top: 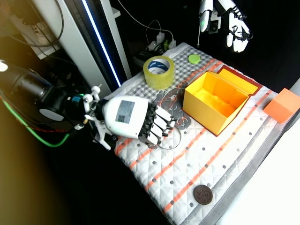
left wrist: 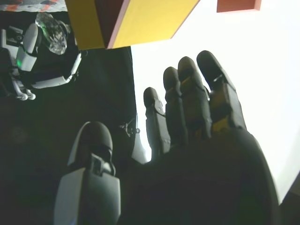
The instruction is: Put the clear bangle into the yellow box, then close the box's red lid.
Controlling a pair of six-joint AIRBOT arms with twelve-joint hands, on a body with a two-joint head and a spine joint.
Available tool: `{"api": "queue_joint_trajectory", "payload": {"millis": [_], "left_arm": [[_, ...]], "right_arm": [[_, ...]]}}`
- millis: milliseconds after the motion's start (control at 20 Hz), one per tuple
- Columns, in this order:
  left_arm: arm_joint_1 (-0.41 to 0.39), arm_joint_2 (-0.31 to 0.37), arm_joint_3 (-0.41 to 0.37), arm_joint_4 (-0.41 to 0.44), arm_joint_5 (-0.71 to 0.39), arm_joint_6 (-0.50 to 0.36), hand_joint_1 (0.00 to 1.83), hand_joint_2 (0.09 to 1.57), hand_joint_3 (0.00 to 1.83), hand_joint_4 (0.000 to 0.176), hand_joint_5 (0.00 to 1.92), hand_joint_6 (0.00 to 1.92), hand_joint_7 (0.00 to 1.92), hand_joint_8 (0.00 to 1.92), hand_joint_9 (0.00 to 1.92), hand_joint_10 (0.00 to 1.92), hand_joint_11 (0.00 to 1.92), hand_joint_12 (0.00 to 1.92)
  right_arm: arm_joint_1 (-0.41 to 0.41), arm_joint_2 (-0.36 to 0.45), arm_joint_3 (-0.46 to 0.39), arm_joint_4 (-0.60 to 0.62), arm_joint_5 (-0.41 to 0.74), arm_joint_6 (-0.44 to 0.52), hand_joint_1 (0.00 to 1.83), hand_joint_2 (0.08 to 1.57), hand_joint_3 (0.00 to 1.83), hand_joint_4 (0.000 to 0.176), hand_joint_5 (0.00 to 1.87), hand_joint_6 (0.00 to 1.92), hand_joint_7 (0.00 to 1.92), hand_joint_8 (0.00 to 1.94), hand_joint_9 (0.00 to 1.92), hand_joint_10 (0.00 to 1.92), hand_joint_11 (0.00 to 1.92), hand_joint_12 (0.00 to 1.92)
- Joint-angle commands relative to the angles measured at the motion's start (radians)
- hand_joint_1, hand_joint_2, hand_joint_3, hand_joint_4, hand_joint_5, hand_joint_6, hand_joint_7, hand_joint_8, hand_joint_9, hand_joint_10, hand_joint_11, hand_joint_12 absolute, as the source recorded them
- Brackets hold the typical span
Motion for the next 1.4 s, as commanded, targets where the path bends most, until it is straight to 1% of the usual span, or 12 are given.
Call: {"api": "queue_joint_trajectory", "payload": {"millis": [0, 100, 150, 300, 450, 550, 600, 700, 800, 850, 950, 1350], "left_arm": [[-0.007, -0.003, -0.001, 0.000, -0.120, -0.005, 0.32, 1.19, 0.00, 0.162, 0.44, 0.00, 0.42, 0.00, 0.39, 0.00, 0.00, 0.93], [-0.008, -0.005, 0.000, 0.000, -0.121, -0.005, 0.25, 1.21, 0.00, 0.160, 0.45, 0.00, 0.43, 0.00, 0.41, 0.01, 0.00, 0.97], [-0.008, -0.007, 0.002, 0.000, -0.120, -0.005, 0.22, 1.21, 0.00, 0.169, 0.43, 0.00, 0.42, 0.00, 0.41, 0.00, 0.00, 0.96], [-0.012, -0.009, 0.004, 0.001, -0.117, -0.005, 0.24, 1.20, 0.00, 0.154, 0.48, 0.01, 0.45, 0.00, 0.45, 0.01, 0.00, 1.02], [-0.013, -0.012, 0.009, 0.003, -0.112, -0.005, 0.25, 1.21, 0.00, 0.164, 0.43, 0.00, 0.40, 0.00, 0.41, 0.00, 0.00, 0.99], [-0.018, -0.015, 0.012, 0.006, -0.105, -0.005, 0.25, 1.21, 0.00, 0.168, 0.41, 0.00, 0.41, 0.00, 0.40, 0.00, 0.00, 0.98], [-0.020, -0.017, 0.014, 0.007, -0.103, -0.005, 0.23, 1.21, 0.00, 0.162, 0.42, 0.00, 0.40, 0.00, 0.39, 0.00, 0.00, 0.97], [-0.029, -0.027, 0.022, 0.012, -0.091, -0.005, 0.25, 1.21, 0.00, 0.173, 0.40, 0.00, 0.38, 0.00, 0.37, 0.00, 0.00, 0.90], [-0.037, -0.034, 0.029, 0.016, -0.084, -0.005, 0.26, 1.21, 0.00, 0.175, 0.39, 0.00, 0.40, 0.00, 0.39, 0.00, 0.00, 0.96], [-0.038, -0.034, 0.029, 0.018, -0.085, -0.005, 0.26, 1.21, 0.00, 0.165, 0.41, 0.01, 0.40, 0.00, 0.39, 0.00, 0.00, 0.95], [-0.040, -0.033, 0.030, 0.020, -0.092, -0.005, 0.23, 1.22, 0.00, 0.169, 0.39, 0.00, 0.40, 0.00, 0.38, 0.00, 0.00, 0.84], [-0.040, -0.020, 0.025, 0.004, -0.197, -0.005, 0.24, 1.21, 0.00, 0.176, 0.34, 0.01, 0.37, 0.00, 0.36, 0.00, 0.00, 0.86]], "right_arm": [[0.033, 0.006, 0.001, 0.002, 0.172, 0.011, 1.28, 1.05, 0.00, 0.000, 1.02, 0.82, 1.29, 0.56, 1.45, 0.01, 1.27, 0.56], [0.077, -0.007, 0.010, -0.026, 0.171, 0.011, 1.27, 1.05, 0.00, 0.000, 1.03, 0.81, 1.26, 0.60, 1.45, 0.01, 1.25, 0.54], [0.103, -0.015, 0.017, -0.043, 0.171, 0.011, 1.27, 1.06, 0.00, 0.000, 1.02, 0.83, 1.24, 0.65, 1.45, 0.00, 1.25, 0.53], [0.178, -0.042, 0.038, -0.081, 0.158, 0.011, 1.28, 1.05, 0.00, 0.000, 1.00, 0.83, 1.27, 0.61, 1.46, 0.00, 1.26, 0.51], [0.284, -0.054, 0.082, -0.146, 0.086, 0.005, 1.29, 1.05, 0.00, 0.000, 1.00, 0.81, 1.29, 0.59, 1.44, 0.00, 1.29, 0.39], [0.343, -0.066, 0.090, -0.172, 0.042, -0.022, 1.29, 1.04, 0.00, 0.000, 1.02, 0.74, 1.30, 0.59, 1.45, 0.00, 1.23, 0.52], [0.353, -0.070, 0.092, -0.177, 0.034, -0.025, 1.29, 1.05, 0.00, 0.000, 1.02, 0.74, 1.28, 0.63, 1.45, 0.00, 1.16, 0.68], [0.370, -0.083, 0.101, -0.184, 0.021, -0.025, 1.29, 1.06, 0.00, 0.000, 1.00, 0.78, 1.25, 0.68, 1.46, 0.00, 1.17, 0.80], [0.372, -0.111, 0.111, -0.188, 0.014, -0.025, 1.28, 1.07, 0.00, 0.000, 0.98, 0.83, 1.24, 0.70, 1.48, 0.01, 1.21, 0.77], [0.374, -0.122, 0.115, -0.189, 0.010, -0.025, 1.29, 1.06, 0.00, 0.000, 0.99, 0.81, 1.26, 0.65, 1.48, 0.00, 1.22, 0.74], [0.374, -0.157, 0.126, -0.188, 0.001, -0.025, 1.29, 1.04, 0.00, 0.000, 1.01, 0.79, 1.32, 0.53, 1.50, 0.00, 1.25, 0.68], [0.374, -0.249, 0.168, -0.191, -0.077, -0.025, 1.27, 1.05, 0.00, 0.000, 1.02, 0.85, 1.26, 0.59, 1.47, 0.00, 1.31, 0.58]]}}
